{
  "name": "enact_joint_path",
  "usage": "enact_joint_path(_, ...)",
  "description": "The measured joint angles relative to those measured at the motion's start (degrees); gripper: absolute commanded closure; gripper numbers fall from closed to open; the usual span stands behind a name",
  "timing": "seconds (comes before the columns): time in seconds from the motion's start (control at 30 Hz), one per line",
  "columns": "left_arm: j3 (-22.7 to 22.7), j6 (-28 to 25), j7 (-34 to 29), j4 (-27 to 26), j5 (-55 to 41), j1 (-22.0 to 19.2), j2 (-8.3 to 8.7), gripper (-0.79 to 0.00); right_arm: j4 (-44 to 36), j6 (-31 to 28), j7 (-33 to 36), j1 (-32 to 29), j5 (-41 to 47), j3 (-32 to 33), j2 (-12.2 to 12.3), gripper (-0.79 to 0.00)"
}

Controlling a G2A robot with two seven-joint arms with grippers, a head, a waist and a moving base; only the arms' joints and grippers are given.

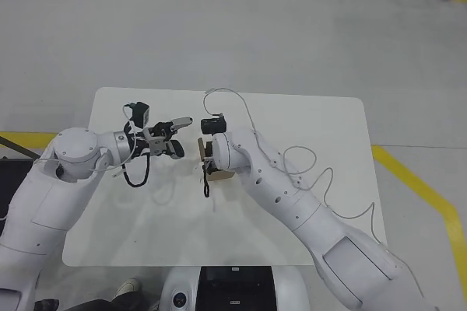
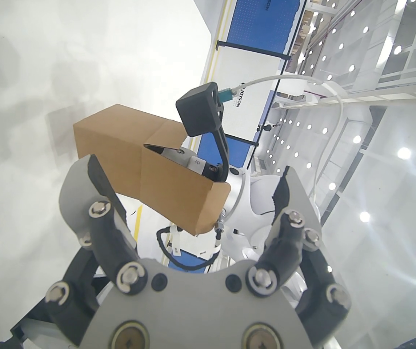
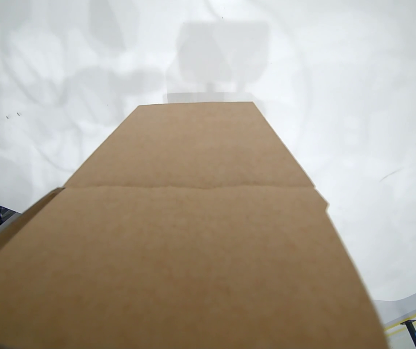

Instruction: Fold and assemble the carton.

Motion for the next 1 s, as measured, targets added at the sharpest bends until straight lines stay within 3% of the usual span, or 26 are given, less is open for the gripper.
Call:
enact_joint_path(0.23,0.0,-0.1,0.0,0.0,0.0,0.0,0.0,-0.785,0.2,-0.3,-0.7,-0.5,0.2,0.3,0.1,0.0)
enact_joint_path(0.5,0.2,-0.5,4.8,-3.7,3.2,2.5,-0.27,-0.785,2.0,0.5,-4.2,-0.6,1.7,1.6,-0.5,0.0)
enact_joint_path(1.0,1.0,0.5,-0.9,-3.9,7.6,1.8,-0.42,-0.785,6.2,2.0,-6.8,1.0,2.8,1.7,-1.8,0.0)
